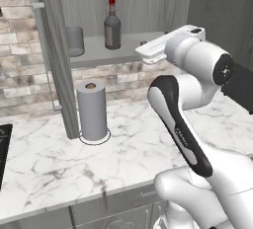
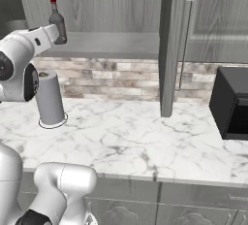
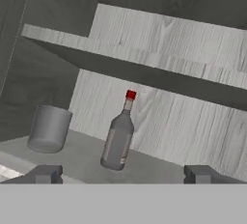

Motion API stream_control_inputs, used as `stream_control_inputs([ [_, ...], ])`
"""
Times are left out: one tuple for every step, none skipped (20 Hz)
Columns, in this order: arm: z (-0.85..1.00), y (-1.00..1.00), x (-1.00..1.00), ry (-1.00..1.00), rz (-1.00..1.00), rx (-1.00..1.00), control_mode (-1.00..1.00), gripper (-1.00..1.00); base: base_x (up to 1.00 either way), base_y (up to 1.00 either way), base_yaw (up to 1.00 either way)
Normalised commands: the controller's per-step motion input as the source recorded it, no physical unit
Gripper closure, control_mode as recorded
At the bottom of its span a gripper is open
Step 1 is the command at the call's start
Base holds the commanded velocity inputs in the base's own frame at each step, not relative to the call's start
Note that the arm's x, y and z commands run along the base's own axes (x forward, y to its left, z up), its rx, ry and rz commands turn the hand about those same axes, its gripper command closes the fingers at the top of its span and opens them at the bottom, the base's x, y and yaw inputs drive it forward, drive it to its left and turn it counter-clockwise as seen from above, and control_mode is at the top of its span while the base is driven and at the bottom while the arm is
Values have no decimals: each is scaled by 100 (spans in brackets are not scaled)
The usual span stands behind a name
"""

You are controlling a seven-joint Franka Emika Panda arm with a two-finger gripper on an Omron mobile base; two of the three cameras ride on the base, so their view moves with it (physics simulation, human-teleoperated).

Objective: There is a bowl on the dining counter. Grab a lemon wedge from the fridge and place it in the bowl. Then get the liquor bottle and glass cup from the cabinet and place them next to the bowl.

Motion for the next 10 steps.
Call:
stream_control_inputs([
  [-3, -60, 0, 2, 0, 61, -100, -100, 0, 0, 0],
  [0, -50, 3, 8, 0, 57, -100, -100, 0, 0, 0],
  [0, -44, 7, 7, 0, 51, -100, -100, 0, 0, 0],
  [0, -47, 0, 3, 0, 49, -100, -100, 0, 0, 0],
  [0, -43, 1, 1, 0, 44, -100, -100, 0, 0, 0],
  [0, -39, 3, 2, 0, 41, -100, -100, 0, 0, 0],
  [3, -36, 0, 6, 0, 39, -100, -100, 0, 0, 0],
  [3, -25, 0, 2, 0, 24, -100, -100, 0, 0, 0],
  [0, -13, 0, 0, 0, 12, -100, -100, 0, 0, 0],
  [0, -4, 0, 0, 0, 3, -100, -100, 0, 0, 0],
])
